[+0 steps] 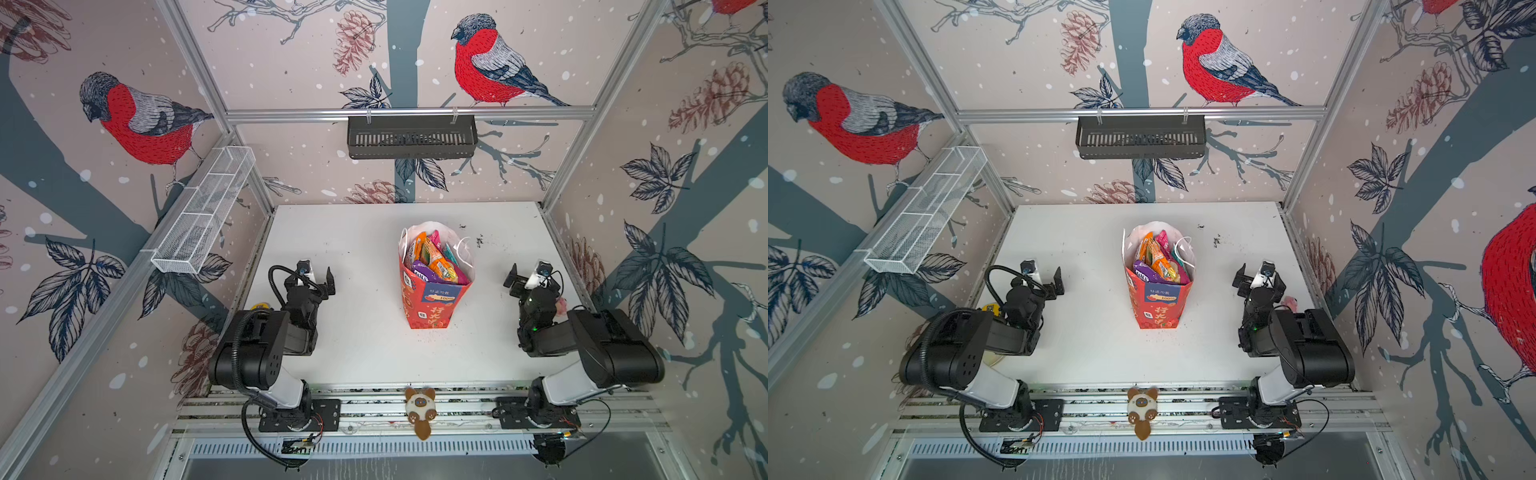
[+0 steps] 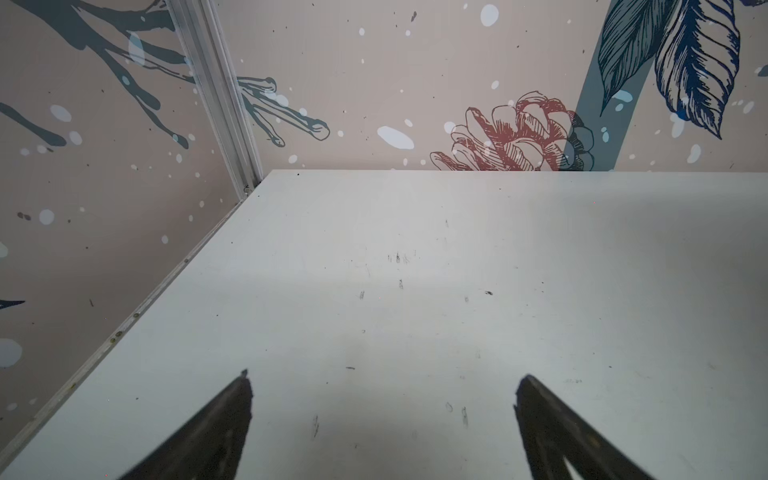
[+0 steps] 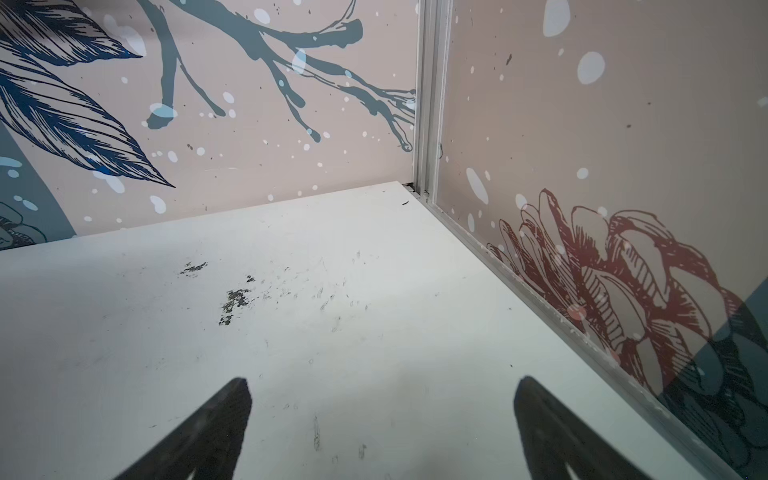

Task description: Take the snacks out of the paper bag

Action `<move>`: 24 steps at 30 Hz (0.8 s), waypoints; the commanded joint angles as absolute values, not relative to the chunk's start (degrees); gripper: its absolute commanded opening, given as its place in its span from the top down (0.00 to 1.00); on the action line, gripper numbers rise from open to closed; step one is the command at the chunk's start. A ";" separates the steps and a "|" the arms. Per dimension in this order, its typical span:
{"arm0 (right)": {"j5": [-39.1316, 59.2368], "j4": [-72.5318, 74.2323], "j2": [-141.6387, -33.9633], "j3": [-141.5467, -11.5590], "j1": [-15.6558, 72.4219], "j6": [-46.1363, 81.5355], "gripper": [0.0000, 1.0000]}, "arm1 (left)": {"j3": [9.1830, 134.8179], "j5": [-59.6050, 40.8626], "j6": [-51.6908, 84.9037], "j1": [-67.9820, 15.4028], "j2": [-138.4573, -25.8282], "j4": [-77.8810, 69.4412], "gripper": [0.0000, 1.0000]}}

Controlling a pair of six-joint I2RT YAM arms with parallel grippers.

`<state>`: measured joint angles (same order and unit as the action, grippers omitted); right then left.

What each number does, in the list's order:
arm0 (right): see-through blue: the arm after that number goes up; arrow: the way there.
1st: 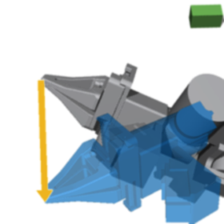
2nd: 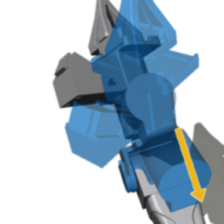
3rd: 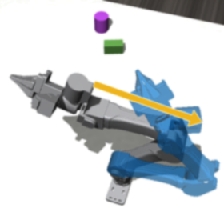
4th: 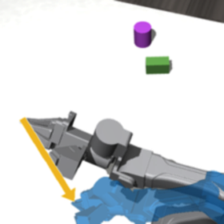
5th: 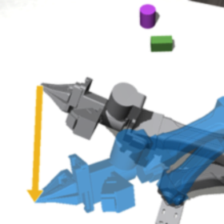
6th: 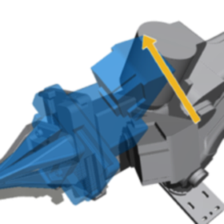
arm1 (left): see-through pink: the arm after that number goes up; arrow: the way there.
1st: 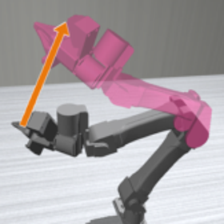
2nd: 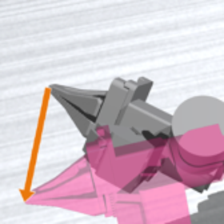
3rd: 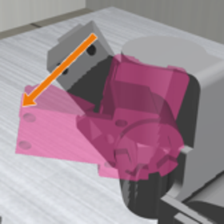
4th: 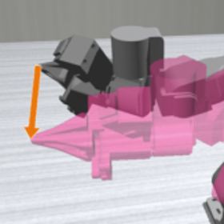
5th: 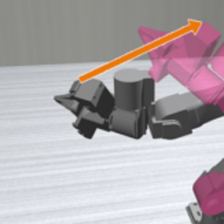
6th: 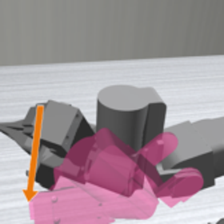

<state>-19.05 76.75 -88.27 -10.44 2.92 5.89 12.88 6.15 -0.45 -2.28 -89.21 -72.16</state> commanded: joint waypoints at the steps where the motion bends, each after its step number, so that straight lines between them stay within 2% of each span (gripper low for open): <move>1: -19.40 78.18 -88.24 -10.55 2.90 5.89 0.00 | 12.97 6.12 -0.97 -2.18 -89.21 -75.70 0.02; 18: -18.64 77.08 -88.21 -10.99 2.51 6.15 0.00 | 13.37 4.15 0.33 -0.97 -89.21 -74.81 0.05; 20: -18.63 77.17 -88.16 -10.99 2.47 6.15 0.03 | 13.32 4.08 0.29 -0.89 -89.21 -74.84 0.18; 23: -18.42 77.33 -88.00 -10.75 2.46 6.24 0.13 | 13.28 4.22 0.23 -0.88 -88.99 -75.19 0.49; 24: -18.28 77.65 -87.97 -10.57 2.42 6.32 0.16 | 14.61 5.02 0.48 -0.88 -88.00 -71.86 0.54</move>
<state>-18.90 76.51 -88.25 -10.76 2.44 5.93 13.23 4.80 0.03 -0.97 -89.01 -71.88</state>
